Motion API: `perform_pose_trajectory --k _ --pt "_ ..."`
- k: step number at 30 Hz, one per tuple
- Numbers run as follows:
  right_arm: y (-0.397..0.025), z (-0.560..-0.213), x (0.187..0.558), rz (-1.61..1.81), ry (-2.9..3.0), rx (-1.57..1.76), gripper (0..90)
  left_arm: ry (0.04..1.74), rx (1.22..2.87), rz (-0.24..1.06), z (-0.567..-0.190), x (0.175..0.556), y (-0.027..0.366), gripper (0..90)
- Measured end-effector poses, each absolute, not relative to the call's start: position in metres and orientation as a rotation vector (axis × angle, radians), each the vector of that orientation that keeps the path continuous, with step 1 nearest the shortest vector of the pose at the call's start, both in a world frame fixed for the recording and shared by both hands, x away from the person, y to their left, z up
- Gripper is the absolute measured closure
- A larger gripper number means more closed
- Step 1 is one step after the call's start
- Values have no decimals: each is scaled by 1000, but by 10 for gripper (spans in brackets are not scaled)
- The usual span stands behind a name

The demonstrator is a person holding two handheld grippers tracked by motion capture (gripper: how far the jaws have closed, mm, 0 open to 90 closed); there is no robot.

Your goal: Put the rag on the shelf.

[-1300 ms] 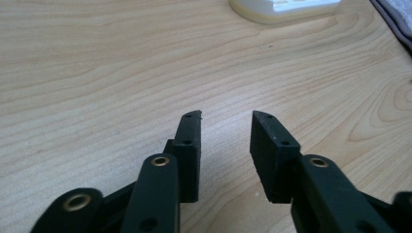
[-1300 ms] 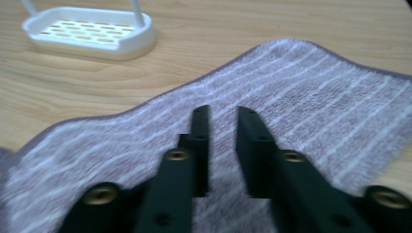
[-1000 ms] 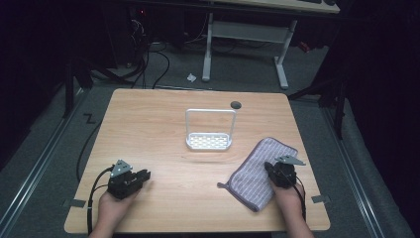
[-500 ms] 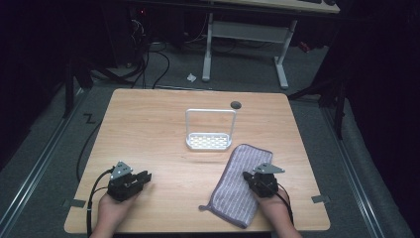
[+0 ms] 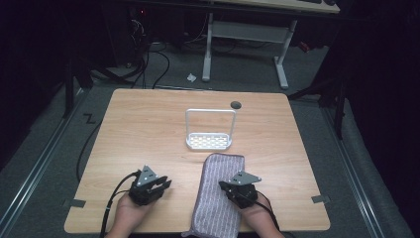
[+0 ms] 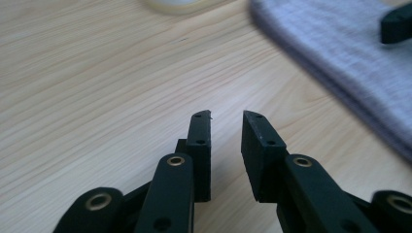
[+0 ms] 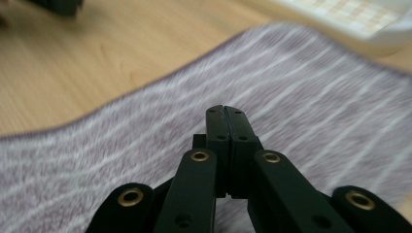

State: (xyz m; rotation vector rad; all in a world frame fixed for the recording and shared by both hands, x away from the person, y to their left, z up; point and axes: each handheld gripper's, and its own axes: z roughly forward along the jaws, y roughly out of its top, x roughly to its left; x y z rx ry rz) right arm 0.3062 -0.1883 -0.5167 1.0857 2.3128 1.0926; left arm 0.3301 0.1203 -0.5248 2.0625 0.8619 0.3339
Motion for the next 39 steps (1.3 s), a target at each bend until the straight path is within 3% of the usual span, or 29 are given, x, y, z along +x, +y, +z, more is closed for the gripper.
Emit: perform_pose_trajectory --k 9,14,30,39 --pt "-238 -520 325 1017 2165 1279 900 683 2123 257 -521 339 29 746" --pt "-238 -527 326 970 2212 1275 900 674 2193 246 -526 342 11 759" --pt "-196 -529 313 1004 2332 1132 898 667 2161 162 -533 301 66 761" --pt "-176 -527 297 999 2400 1025 888 664 2187 16 -528 287 82 704"
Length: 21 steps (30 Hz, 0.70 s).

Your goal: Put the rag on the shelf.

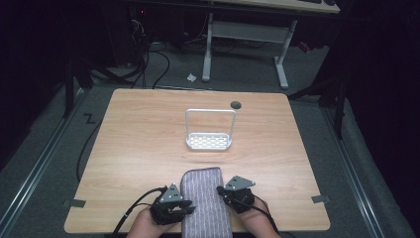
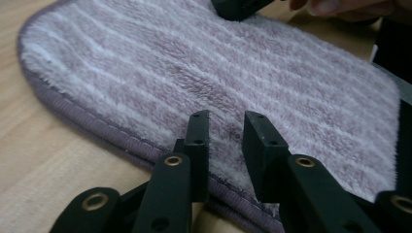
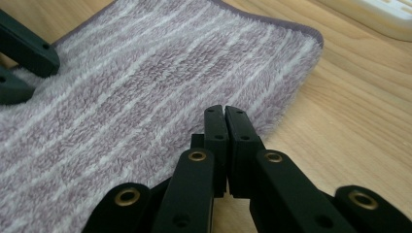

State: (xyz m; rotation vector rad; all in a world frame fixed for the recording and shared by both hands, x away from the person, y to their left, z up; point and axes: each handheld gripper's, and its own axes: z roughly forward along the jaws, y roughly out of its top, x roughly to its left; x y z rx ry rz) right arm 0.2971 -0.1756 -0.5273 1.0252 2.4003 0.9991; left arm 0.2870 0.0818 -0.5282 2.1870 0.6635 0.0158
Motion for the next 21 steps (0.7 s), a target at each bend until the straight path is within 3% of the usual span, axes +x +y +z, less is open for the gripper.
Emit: perform_pose_trajectory --k 6,10,15,21 --pt "-177 -527 295 1012 2412 1027 887 755 2098 106 -521 299 95 671" --pt "-178 -527 289 1019 2423 1019 885 931 1961 221 -519 321 108 599" --pt "-178 -527 285 1023 2422 1015 876 981 1983 252 -530 336 92 512" --pt "-180 -524 286 1050 2400 1026 854 1006 2010 267 -535 339 80 497"
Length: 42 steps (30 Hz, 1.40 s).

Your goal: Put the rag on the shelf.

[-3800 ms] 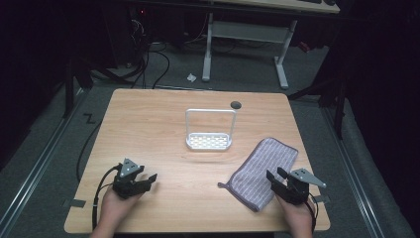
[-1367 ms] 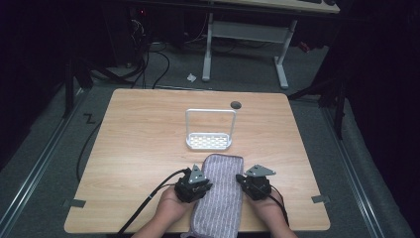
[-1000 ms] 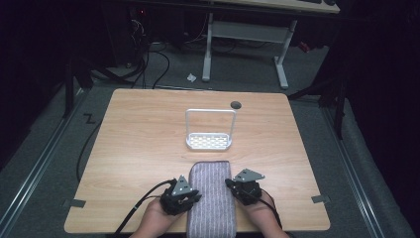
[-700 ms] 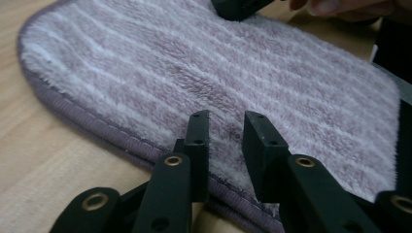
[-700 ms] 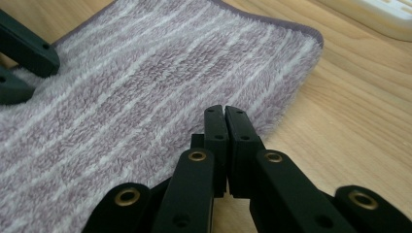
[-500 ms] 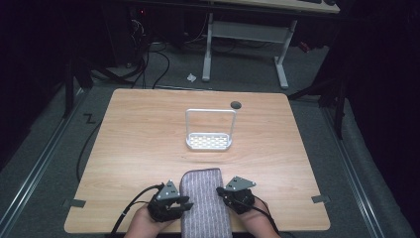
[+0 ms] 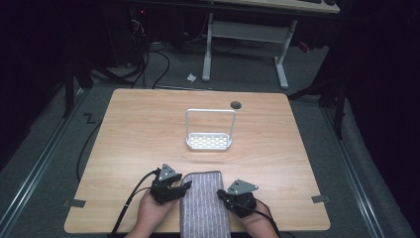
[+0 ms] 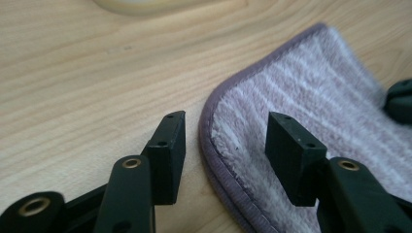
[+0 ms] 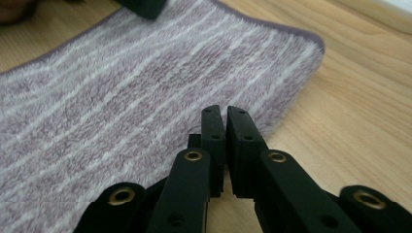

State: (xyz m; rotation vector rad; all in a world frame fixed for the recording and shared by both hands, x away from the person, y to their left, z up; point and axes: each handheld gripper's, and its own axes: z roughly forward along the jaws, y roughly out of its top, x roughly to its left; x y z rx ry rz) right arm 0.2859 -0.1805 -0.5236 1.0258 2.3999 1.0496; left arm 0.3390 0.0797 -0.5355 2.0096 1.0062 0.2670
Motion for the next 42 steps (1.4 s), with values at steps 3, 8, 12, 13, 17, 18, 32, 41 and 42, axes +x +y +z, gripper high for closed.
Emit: perform_pose_trajectory --k 3,8,12,13,17,18,32,41,42 --pt "-185 -518 291 1098 2343 1080 797 1036 1993 269 -536 341 78 552" --pt "-181 -515 308 1114 2241 1177 611 1063 1970 250 -536 343 78 640" --pt "-172 -518 322 1100 2181 1250 498 1074 1966 253 -536 342 78 672" --pt "-167 -522 329 1058 2147 1287 486 1079 1966 257 -536 341 78 695" --pt "-160 -530 334 996 2155 1305 502 1091 1960 251 -536 341 78 732" --pt "-160 -530 334 996 2155 1305 502 1091 1960 249 -536 341 78 732" --pt "-153 -531 324 1052 2195 1221 838 1089 1907 258 -535 335 80 809" --pt "-153 -523 319 1112 2129 1168 839 1068 1866 271 -533 333 82 809" --pt "-153 -522 318 1116 2119 1166 839 1065 1858 280 -531 332 83 809"
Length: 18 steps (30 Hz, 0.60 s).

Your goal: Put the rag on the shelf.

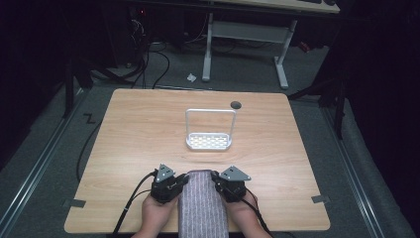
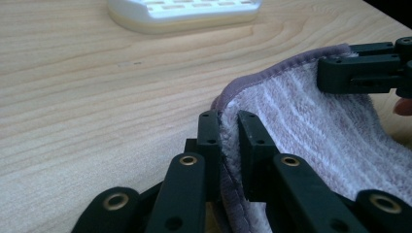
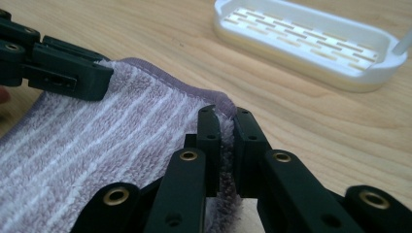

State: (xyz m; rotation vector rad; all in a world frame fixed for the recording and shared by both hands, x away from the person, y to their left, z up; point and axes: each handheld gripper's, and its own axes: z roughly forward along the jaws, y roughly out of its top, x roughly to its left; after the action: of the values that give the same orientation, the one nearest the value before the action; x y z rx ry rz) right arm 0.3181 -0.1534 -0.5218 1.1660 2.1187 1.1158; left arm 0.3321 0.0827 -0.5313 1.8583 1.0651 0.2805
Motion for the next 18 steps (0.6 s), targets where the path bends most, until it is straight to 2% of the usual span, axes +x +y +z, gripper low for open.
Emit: perform_pose_trajectory --k 11,18 --pt "-157 -495 317 1218 1967 1110 838 1074 1762 394 -505 335 73 807" --pt "-161 -475 319 1284 1894 1068 838 1004 1727 482 -477 334 66 807"
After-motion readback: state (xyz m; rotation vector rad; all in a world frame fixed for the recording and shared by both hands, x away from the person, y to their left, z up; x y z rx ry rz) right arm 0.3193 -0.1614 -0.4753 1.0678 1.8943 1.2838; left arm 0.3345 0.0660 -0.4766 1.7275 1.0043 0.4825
